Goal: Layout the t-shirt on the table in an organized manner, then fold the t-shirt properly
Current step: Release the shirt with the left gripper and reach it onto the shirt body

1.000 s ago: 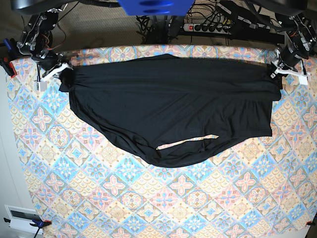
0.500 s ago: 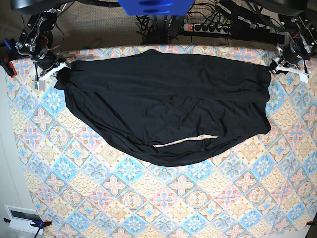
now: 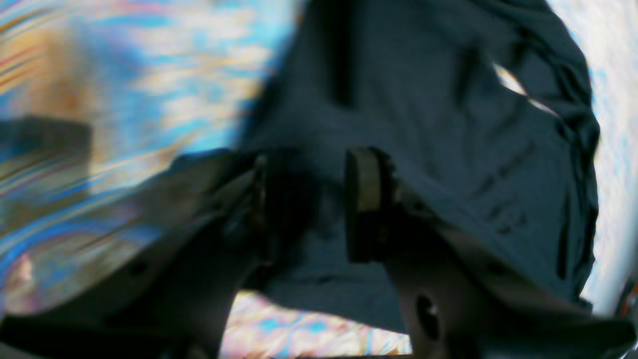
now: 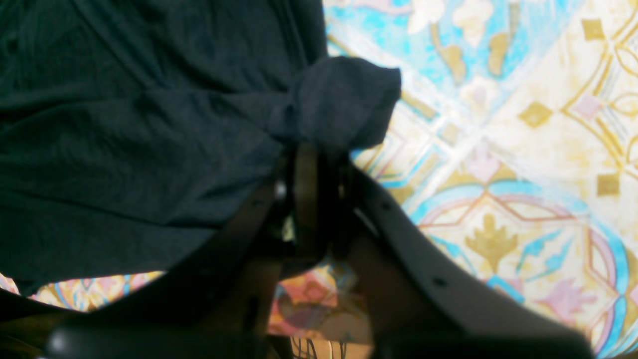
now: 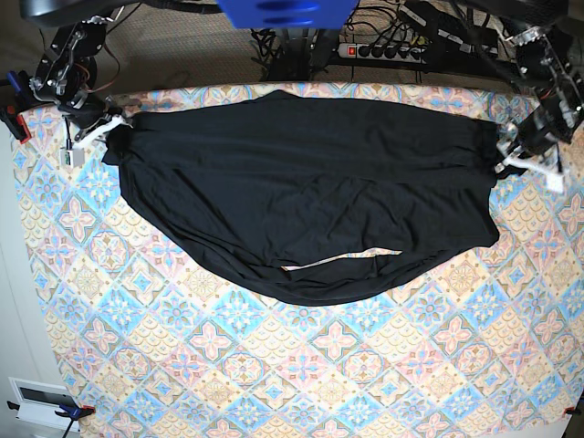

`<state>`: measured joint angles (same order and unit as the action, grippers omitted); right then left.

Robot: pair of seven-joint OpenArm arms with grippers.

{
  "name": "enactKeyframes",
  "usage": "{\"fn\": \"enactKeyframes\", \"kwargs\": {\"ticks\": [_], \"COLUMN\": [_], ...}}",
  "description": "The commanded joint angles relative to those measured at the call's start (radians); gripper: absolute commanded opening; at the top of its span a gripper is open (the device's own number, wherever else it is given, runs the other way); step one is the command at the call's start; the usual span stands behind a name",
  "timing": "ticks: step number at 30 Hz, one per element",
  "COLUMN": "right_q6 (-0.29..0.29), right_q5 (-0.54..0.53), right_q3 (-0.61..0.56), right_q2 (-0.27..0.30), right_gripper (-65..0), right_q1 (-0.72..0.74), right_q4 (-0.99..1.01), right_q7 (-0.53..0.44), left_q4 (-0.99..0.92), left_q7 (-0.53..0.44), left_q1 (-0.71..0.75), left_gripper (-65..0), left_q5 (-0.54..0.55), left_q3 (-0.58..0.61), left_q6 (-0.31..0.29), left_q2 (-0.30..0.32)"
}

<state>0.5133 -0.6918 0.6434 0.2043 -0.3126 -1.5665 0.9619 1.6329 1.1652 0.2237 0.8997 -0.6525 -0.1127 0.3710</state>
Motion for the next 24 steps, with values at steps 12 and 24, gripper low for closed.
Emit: {"fn": "enactKeyframes", "kwargs": {"ticks": [12,24], "right_q6": [0.008,0.006], "right_q5": [-0.016,-0.015], "right_q3": [0.003,0.005], "right_q2": [0.016,0.016], "right_gripper": [-64.8,-64.8], "right_q1": [0.005,0.007], "right_q4": [-0.012,0.005], "right_q7": [-0.017,-0.017], "left_q4": [0.154,0.105], "left_q7": [-0.004,-0.004], "left_q1": [-0.034,-0.306], "left_gripper": [-39.8,-38.0], "left_q5": [0.003,-0.001], "left_q3": [0.369,0.851], "left_q6": [-0.006,-0.009], "left_q2": [0.231,0.227]}}
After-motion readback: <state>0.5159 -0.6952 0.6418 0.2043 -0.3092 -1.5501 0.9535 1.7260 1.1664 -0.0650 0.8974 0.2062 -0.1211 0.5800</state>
